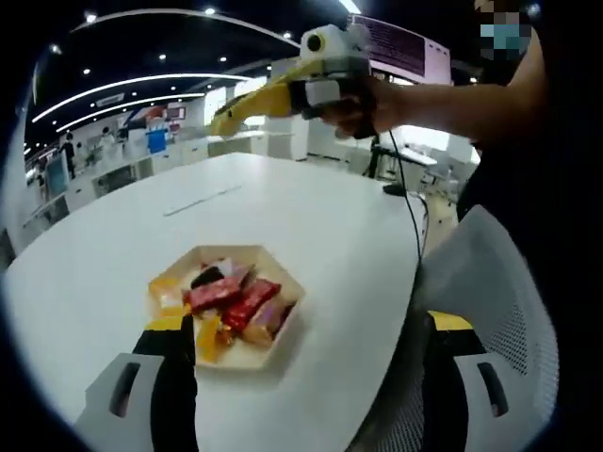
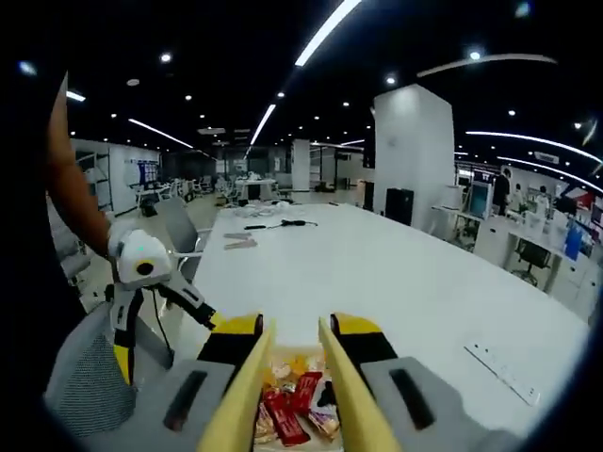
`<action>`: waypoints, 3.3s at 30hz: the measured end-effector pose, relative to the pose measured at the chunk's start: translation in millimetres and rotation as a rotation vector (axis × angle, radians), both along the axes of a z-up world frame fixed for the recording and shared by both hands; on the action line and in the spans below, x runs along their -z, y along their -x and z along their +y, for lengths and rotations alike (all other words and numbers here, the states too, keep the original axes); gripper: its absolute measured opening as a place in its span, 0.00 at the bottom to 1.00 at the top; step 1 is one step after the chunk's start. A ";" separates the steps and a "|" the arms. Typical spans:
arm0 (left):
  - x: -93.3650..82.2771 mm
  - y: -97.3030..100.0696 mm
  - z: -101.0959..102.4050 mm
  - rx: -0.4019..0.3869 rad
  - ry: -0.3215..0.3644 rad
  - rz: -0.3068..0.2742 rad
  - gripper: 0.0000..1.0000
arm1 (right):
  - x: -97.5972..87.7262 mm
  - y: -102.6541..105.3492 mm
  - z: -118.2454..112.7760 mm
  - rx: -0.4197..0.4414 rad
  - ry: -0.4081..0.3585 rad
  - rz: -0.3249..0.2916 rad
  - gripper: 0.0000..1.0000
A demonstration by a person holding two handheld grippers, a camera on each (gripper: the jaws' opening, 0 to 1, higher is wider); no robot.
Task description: Place the target food into the container with the food tongs after gripping and lifting it, then release it inside without dropping or visibly crushing the food.
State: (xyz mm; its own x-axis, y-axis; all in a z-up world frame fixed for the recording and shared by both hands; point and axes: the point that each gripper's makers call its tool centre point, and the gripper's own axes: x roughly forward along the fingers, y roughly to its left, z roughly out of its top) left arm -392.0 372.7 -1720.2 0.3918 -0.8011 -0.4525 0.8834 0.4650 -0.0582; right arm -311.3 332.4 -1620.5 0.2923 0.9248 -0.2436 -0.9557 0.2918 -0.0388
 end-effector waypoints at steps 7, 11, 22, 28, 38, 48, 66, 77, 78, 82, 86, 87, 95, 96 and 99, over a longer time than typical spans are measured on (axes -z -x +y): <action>-60.1 -27.4 -30.5 0.152 0.032 -0.070 0.77 | -8.1 45.8 -3.8 -0.108 -0.094 0.043 0.27; -74.4 -24.1 -48.4 0.282 -0.013 -0.099 0.59 | -7.7 57.7 -8.1 -0.124 -0.113 0.053 0.28; -84.3 -13.8 -73.2 0.428 -0.049 -0.081 0.26 | -1.9 72.0 -15.3 -0.126 -0.137 0.063 0.28; -83.2 -7.6 -80.5 0.456 -0.067 -0.104 0.31 | -2.3 76.5 -18.3 -0.138 -0.142 0.074 0.28; -82.7 -8.4 -83.9 0.466 -0.093 -0.138 0.18 | -2.2 74.0 -24.6 -0.109 -0.164 0.113 0.25; -85.2 -14.5 -81.6 0.432 -0.105 -0.140 0.05 | 5.4 71.3 -29.0 -0.089 -0.121 0.134 0.20; -81.7 -24.5 -66.5 0.368 -0.158 -0.173 0.00 | 2.9 60.8 -63.1 0.008 -0.119 0.144 0.22; -67.1 -22.2 -66.4 0.361 -0.218 -0.249 0.00 | 24.1 67.6 -76.1 0.068 -0.085 0.119 0.22; -63.2 -20.6 -66.3 0.362 -0.222 -0.249 0.00 | 29.7 69.3 -77.9 0.077 -0.069 0.122 0.22; -46.5 -13.7 -64.0 0.346 -0.225 -0.243 0.00 | 44.5 75.3 -85.9 0.099 -0.042 0.148 0.22; -28.4 -5.5 -62.7 0.330 -0.236 -0.262 0.00 | 65.2 83.2 -90.9 0.128 -0.006 0.179 0.22; -23.8 -6.0 -61.4 0.324 -0.250 -0.268 0.00 | 71.1 84.6 -92.5 0.137 0.008 0.193 0.23; 8.2 0.0 -58.3 0.300 -0.284 -0.267 0.00 | 109.0 91.1 -104.5 0.212 0.042 0.246 0.23; 11.5 0.8 -57.9 0.300 -0.285 -0.266 0.00 | 110.7 91.3 -104.9 0.214 0.044 0.244 0.23; 23.0 5.0 -56.6 0.310 -0.308 -0.270 0.00 | 124.3 93.8 -109.8 0.242 0.082 0.264 0.23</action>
State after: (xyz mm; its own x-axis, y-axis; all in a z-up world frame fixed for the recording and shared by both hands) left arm -397.1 316.1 -1743.2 0.2926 -0.7438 -0.6010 0.9471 0.1386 0.2895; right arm -405.1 222.7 -1744.8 0.4174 0.8109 -0.4102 -0.8394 0.5170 0.1678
